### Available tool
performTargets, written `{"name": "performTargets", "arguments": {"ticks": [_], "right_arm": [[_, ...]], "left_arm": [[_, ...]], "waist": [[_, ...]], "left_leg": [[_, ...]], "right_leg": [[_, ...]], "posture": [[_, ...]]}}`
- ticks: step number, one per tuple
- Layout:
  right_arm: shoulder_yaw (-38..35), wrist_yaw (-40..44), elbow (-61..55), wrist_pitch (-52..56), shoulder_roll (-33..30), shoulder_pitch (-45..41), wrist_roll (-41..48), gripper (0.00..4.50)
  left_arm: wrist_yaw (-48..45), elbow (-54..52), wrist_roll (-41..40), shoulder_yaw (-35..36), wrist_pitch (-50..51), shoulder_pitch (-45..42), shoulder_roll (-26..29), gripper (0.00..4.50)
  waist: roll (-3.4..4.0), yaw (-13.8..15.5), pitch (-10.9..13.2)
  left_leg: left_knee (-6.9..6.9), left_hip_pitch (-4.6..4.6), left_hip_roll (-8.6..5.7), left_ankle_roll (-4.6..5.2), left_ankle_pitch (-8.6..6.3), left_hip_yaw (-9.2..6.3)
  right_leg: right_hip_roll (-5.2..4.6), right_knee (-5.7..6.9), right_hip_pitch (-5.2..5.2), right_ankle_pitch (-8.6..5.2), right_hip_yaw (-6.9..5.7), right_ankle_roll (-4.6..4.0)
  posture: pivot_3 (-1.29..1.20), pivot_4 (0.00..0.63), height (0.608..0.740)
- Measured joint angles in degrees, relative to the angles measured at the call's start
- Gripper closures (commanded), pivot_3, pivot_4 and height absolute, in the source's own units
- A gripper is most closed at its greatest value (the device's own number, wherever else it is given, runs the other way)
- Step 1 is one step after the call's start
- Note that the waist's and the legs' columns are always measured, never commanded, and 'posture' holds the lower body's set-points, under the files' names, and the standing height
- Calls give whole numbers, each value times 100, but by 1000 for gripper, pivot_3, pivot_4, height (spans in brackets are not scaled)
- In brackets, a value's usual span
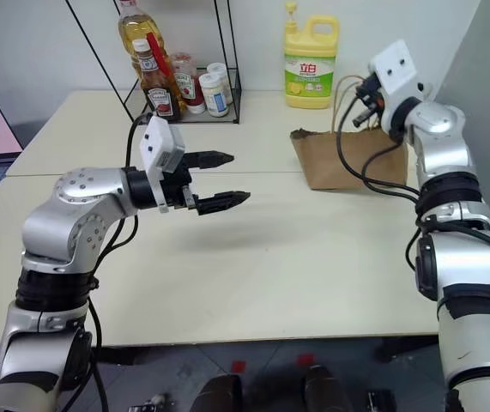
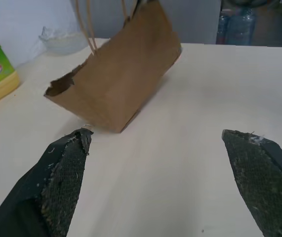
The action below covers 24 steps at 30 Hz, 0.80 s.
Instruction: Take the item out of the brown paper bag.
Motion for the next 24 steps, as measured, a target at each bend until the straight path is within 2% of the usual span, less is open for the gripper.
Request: {"name": "performTargets", "arguments": {"ticks": [13, 16, 24], "right_arm": [[-147, -144, 3, 349, 1192, -387, 366, 4465], [-279, -291, 27, 584, 1628, -585, 567, 4465], [-515, -589, 259, 763, 2290, -1244, 905, 4465]], "left_arm": [[1414, -1491, -652, 1036, 1060, 1240, 17, 0], [1815, -1880, -911, 1426, 1329, 1628, -48, 0], [2381, -2349, -1324, 1748, 1599, 2034, -58, 0]], "waist": [[0, -20, 0], [-1, -39, 1], [-6, -5, 4]], "left_leg": [[8, 1, 0, -8, 6, -1], [6, 0, 1, -10, 6, 0], [7, -3, -1, -13, 8, -6]], "right_leg": [[-1, 34, -11, 0, -1, -1], [-1, 38, -17, 0, 0, -1], [-2, 39, -15, -1, -7, -3]], "posture": [[0, 150, 740], [0, 150, 740], [0, 150, 740]]}}
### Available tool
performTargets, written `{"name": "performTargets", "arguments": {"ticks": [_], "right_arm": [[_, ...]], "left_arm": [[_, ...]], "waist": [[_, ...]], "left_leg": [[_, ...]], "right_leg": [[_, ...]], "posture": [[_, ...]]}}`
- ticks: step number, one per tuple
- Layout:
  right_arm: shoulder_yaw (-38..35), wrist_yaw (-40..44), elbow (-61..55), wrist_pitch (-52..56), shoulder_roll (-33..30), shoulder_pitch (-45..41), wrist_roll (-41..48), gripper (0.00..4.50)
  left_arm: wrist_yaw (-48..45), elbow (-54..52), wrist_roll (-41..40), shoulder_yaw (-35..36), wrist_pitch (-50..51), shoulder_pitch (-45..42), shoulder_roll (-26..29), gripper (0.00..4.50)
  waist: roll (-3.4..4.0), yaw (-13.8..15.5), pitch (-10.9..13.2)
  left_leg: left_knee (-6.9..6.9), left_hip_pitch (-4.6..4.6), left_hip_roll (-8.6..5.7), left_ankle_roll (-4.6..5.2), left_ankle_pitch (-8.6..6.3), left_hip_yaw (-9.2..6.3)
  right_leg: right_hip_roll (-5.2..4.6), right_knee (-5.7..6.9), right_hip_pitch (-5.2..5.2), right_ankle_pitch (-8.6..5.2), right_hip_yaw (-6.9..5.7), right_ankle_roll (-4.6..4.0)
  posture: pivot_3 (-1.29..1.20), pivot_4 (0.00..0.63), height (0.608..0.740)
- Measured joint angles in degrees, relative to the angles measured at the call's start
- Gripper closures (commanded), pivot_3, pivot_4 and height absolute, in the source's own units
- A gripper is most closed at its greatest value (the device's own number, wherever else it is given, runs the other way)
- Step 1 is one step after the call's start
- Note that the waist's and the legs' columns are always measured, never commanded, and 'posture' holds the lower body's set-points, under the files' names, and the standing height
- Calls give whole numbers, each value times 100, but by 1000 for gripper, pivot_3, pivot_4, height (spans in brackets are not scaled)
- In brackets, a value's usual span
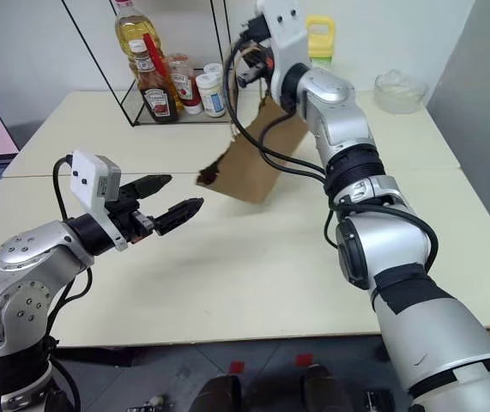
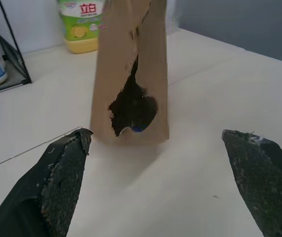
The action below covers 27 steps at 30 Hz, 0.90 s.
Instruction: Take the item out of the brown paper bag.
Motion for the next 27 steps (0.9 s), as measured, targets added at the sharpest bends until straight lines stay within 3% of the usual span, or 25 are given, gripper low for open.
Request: {"name": "performTargets", "arguments": {"ticks": [11, 27], "right_arm": [[-86, -57, 260, -1, 819, -343, 124, 4465], [-72, -162, 788, -198, 1504, -351, 194, 4465]], "left_arm": [[580, -652, -828, 335, 331, 447, 0, 0], [1287, -1079, -1641, 539, 339, 757, 113, 0]], "waist": [[-29, -4, 15], [-49, 5, 25]], "left_leg": [[-2, 0, 3, -1, 0, -6], [-2, -1, 2, 0, 0, -8]], "right_leg": [[1, 2, -2, 0, -7, -1], [1, 1, -2, -1, -10, -3]], "posture": [[0, 150, 740], [0, 150, 740]]}}
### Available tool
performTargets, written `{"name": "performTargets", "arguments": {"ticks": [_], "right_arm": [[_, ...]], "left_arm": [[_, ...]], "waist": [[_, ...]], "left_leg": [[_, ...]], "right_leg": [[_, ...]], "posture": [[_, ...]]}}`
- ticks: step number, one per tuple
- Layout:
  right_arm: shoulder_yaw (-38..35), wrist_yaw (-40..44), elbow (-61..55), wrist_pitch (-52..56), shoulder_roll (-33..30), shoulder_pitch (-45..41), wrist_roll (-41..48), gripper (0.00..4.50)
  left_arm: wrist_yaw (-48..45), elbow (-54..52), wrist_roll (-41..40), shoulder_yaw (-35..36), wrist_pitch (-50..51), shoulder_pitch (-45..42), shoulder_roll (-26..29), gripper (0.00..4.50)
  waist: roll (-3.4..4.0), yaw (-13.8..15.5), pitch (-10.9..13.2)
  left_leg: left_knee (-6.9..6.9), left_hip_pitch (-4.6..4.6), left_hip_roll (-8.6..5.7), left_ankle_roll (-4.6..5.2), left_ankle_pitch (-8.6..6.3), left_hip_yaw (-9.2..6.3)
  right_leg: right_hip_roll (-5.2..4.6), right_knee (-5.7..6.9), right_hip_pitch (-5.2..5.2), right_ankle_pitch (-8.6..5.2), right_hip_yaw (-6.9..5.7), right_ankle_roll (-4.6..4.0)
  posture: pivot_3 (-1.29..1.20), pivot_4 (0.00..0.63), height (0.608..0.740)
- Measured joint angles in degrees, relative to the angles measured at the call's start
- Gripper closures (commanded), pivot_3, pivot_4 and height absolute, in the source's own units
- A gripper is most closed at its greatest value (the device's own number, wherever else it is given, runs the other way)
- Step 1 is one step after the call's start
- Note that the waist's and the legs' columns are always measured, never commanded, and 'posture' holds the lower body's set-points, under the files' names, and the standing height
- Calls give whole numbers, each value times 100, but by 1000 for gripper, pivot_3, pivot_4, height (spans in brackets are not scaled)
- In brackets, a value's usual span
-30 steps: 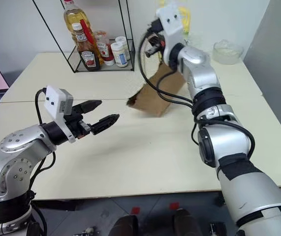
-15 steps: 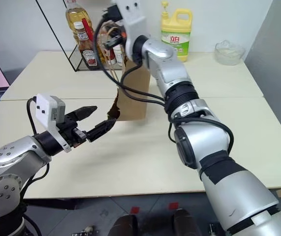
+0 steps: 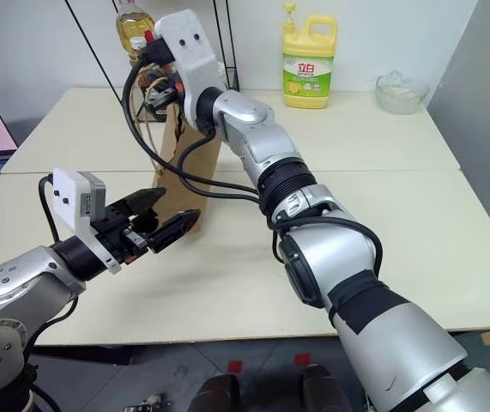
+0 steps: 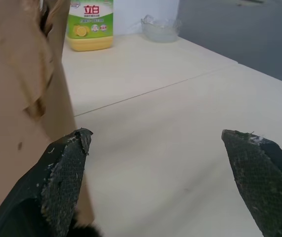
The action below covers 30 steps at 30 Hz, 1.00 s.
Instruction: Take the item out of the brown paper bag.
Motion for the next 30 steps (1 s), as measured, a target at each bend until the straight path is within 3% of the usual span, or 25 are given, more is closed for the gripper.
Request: {"name": "performTargets", "arguments": {"ticks": [12, 22, 30], "right_arm": [[394, -221, 304, -390, -328, 259, -673, 4465], [1159, 342, 246, -650, -1224, 567, -1528, 4465], [1683, 1153, -159, -672, -1380, 583, -1910, 4465]], "left_arm": [[44, 130, -51, -201, -99, -106, 178, 0], [-207, 545, 125, -585, -319, -368, 242, 0], [-347, 780, 292, -797, -489, -591, 241, 0]], "waist": [[-28, 18, 4], [-28, -2, 4], [-28, -5, 4]], "left_leg": [[1, -2, 0, -9, 5, -7], [-1, -1, 0, -14, 8, -5], [0, 0, 0, -15, 8, -5]], "right_leg": [[0, 0, 1, -1, -7, -3], [0, 0, 0, -1, -5, -3], [1, 3, 0, -1, -5, -3]], "posture": [[0, 150, 740], [0, 150, 740], [0, 150, 740]]}}
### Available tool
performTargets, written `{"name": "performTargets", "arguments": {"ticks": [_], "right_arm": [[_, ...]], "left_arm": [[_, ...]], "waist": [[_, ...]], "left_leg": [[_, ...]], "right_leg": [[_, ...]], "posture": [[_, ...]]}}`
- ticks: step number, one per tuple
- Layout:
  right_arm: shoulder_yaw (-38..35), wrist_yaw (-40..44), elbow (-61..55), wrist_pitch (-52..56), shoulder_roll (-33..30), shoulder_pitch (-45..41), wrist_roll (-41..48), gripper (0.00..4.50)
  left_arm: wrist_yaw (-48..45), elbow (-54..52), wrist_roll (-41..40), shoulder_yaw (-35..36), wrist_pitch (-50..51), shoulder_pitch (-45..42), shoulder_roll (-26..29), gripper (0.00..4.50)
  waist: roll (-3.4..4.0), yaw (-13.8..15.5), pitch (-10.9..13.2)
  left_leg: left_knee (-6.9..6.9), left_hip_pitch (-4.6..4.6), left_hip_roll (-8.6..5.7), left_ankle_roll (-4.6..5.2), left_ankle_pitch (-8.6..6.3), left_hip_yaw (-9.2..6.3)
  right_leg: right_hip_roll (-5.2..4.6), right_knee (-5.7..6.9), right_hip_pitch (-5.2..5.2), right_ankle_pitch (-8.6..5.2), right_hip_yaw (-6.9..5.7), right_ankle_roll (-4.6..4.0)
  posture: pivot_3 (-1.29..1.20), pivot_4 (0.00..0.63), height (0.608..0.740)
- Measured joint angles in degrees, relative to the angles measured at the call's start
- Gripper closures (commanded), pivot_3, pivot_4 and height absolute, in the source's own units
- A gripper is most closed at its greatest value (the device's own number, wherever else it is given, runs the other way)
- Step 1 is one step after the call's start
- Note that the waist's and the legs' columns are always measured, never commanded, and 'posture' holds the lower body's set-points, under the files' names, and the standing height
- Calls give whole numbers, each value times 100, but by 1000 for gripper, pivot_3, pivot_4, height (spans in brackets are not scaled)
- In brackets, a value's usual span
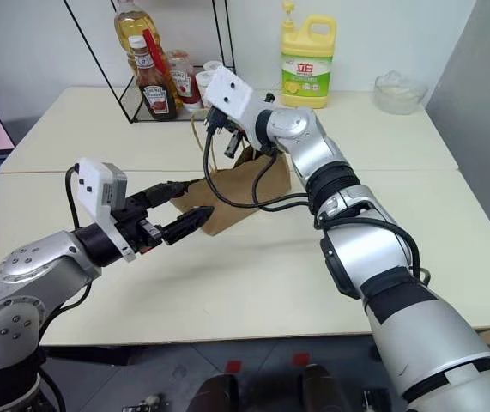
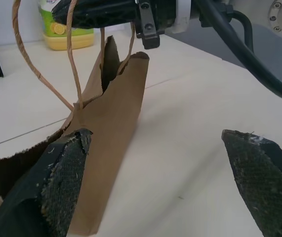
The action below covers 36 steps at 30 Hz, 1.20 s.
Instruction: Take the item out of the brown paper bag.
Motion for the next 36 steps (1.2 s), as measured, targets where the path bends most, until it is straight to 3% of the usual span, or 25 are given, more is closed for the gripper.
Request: {"name": "performTargets", "arguments": {"ticks": [13, 17, 27, 36], "right_arm": [[309, 844, -119, 246, -672, -6, -322, 4465], [453, 1600, -248, 342, -841, -48, -342, 4465], [341, 2323, -361, 1072, -778, -444, -134, 4465], [225, 2198, -358, 1639, -744, -512, -36, 4465]], "left_arm": [[-81, 65, 111, -11, -35, 31, -22, 0], [-80, 65, 137, -11, -41, 71, -32, 0], [-54, 64, 165, -11, -44, 72, -97, 0], [-20, 65, 220, -40, -58, 71, -134, 0]], "waist": [[0, 10, 0], [0, 15, 0], [0, 19, 0], [0, 18, 0]], "left_leg": [[2, 0, 0, 0, 0, 1], [2, 0, -1, 0, 0, 1], [2, 0, -1, 0, 0, 0], [2, 0, -1, 0, 0, 1]], "right_leg": [[-1, -1, 0, 0, 1, 0], [-2, 0, 1, 0, 1, 0], [-2, 0, 1, 0, 0, 0], [-2, 0, 0, 0, 0, 0]], "posture": [[0, 150, 740], [0, 150, 740], [0, 150, 740], [0, 150, 740]]}}
